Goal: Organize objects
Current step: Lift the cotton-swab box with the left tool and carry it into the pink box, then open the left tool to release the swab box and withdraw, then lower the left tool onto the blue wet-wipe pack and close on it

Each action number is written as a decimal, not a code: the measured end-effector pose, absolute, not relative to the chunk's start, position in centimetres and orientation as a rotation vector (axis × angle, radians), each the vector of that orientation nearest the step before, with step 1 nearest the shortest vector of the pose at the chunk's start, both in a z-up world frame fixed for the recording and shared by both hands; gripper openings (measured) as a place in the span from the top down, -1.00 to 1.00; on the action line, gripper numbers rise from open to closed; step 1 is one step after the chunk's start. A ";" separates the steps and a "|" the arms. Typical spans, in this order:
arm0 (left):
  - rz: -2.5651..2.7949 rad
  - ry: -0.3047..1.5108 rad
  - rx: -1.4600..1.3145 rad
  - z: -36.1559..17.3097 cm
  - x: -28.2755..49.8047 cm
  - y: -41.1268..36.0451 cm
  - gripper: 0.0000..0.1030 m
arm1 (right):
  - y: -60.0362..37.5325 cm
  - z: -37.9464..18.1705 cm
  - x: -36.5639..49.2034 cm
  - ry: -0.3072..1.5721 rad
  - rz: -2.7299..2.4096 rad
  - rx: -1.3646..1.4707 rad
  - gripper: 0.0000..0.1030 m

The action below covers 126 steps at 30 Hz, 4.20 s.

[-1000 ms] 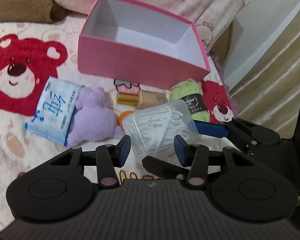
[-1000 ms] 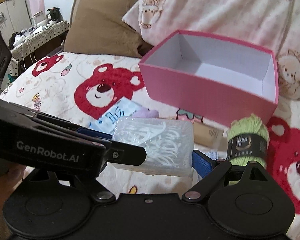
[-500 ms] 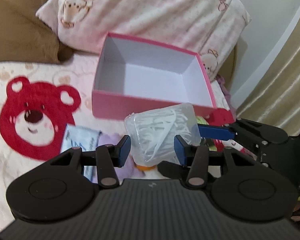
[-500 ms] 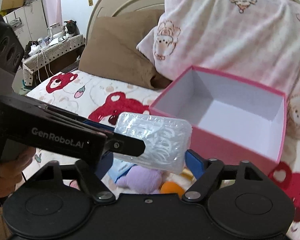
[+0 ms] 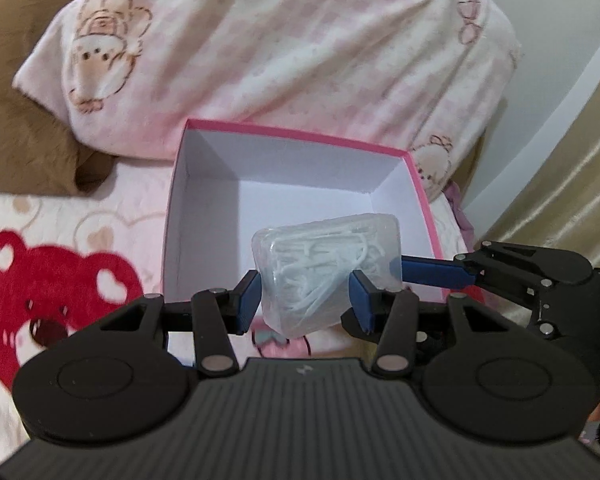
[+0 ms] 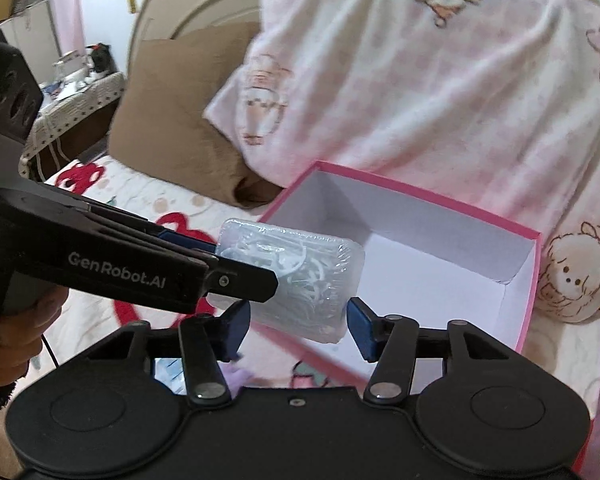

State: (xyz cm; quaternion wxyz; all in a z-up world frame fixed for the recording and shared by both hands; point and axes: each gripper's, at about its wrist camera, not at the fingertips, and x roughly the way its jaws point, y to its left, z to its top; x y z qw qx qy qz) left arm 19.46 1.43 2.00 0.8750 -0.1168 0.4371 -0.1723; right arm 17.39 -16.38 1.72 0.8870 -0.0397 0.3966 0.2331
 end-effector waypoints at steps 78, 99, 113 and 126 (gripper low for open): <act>-0.286 0.973 -0.065 5.6 11.0 8.0 -0.18 | -10.8 5.7 9.7 0.902 0.642 -0.065 -0.07; -0.321 1.059 -0.143 -3.0 10.3 11.5 -0.14 | -3.5 -4.4 10.1 1.105 0.722 0.032 -0.07; -0.266 1.178 -0.160 -12.3 12.2 14.6 0.00 | -2.1 -12.2 13.3 1.252 0.583 0.081 -0.16; -0.233 1.158 -0.204 -15.9 13.2 14.4 0.06 | -1.0 -14.0 13.7 1.227 0.508 0.086 -0.45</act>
